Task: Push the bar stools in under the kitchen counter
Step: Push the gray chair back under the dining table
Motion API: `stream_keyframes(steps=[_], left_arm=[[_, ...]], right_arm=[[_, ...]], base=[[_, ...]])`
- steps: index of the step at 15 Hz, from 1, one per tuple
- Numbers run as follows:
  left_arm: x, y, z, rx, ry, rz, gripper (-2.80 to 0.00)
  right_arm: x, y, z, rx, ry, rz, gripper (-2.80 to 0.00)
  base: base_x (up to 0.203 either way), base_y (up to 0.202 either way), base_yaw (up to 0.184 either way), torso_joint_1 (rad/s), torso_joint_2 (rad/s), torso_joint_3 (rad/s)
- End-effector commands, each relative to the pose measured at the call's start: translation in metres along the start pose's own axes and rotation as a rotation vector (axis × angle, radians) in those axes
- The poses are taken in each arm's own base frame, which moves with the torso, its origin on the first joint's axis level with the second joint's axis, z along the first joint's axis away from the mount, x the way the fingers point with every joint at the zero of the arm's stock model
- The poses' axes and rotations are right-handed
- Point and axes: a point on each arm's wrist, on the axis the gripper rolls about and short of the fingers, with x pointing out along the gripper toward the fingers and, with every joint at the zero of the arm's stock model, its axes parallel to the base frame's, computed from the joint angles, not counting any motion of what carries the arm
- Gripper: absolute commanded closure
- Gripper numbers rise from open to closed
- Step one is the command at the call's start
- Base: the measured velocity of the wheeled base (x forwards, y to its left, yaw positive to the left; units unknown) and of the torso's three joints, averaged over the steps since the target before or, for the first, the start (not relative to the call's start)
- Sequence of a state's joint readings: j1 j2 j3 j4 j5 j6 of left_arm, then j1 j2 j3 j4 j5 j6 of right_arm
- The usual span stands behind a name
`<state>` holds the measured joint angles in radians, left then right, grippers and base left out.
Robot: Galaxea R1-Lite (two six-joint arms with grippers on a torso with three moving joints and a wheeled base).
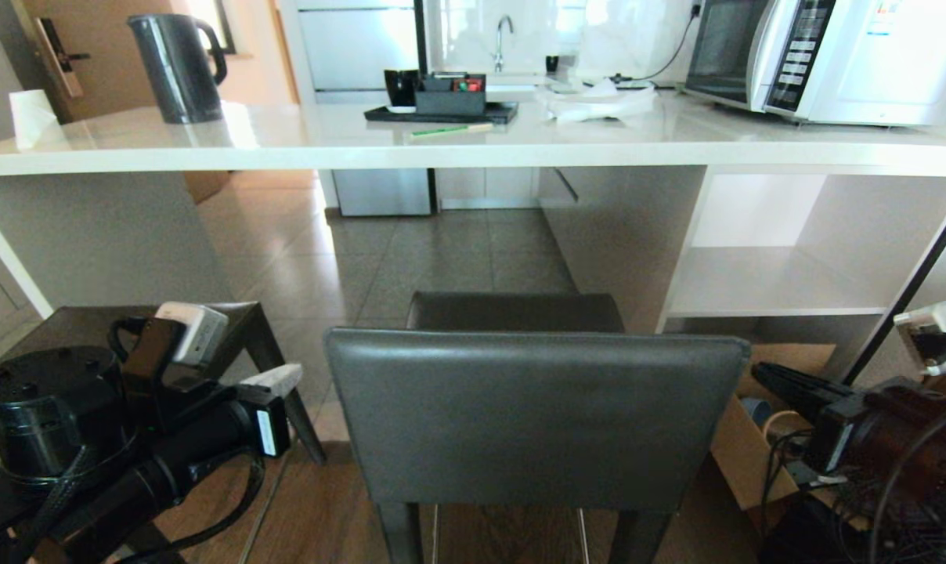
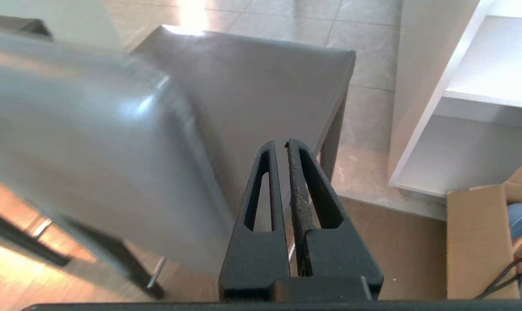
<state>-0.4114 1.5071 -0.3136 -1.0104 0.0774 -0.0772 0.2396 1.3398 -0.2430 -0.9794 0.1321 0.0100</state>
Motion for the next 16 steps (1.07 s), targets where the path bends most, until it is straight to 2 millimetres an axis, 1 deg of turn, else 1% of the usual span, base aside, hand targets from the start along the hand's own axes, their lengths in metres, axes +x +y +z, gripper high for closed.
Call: stream_keyframes(steps=[1, 4, 6, 8, 11, 14, 16], left_arm=[[0.009, -0.008, -0.007, 0.008, 0.023, -0.032, 0.00], [0.018, -0.019, -0.005, 0.014, -0.037, -0.074, 0.00], [0.018, -0.024, -0.006, 0.016, -0.046, -0.097, 0.00], [0.018, -0.027, -0.005, 0.018, -0.049, -0.112, 0.00], [0.019, -0.035, -0.008, 0.021, -0.038, -0.146, 0.00], [0.024, -0.039, -0.011, 0.024, -0.032, -0.156, 0.00], [0.023, -0.042, -0.012, 0.027, -0.026, -0.171, 0.00]], right_arm=[[0.017, -0.001, -0.005, 0.002, 0.037, 0.002, 0.00], [0.032, -0.003, -0.011, -0.003, 0.049, 0.001, 0.00], [0.041, -0.004, -0.016, -0.003, 0.057, -0.011, 0.00], [0.046, -0.001, -0.015, -0.016, 0.030, -0.028, 0.00], [0.047, 0.016, -0.014, -0.033, 0.025, 0.011, 0.00], [0.047, 0.042, -0.013, -0.047, 0.017, 0.055, 0.00], [0.049, 0.052, -0.014, -0.049, 0.021, 0.075, 0.00]], base=[[0.000, 0.000, 0.000, 0.000, 0.00, 0.000], [0.000, 0.000, 0.000, 0.000, 0.00, 0.000], [0.000, 0.000, 0.000, 0.000, 0.00, 0.000], [0.000, 0.000, 0.000, 0.000, 0.00, 0.000], [0.000, 0.000, 0.000, 0.000, 0.00, 0.000], [0.000, 0.000, 0.000, 0.000, 0.00, 0.000], [0.000, 0.000, 0.000, 0.000, 0.00, 0.000]])
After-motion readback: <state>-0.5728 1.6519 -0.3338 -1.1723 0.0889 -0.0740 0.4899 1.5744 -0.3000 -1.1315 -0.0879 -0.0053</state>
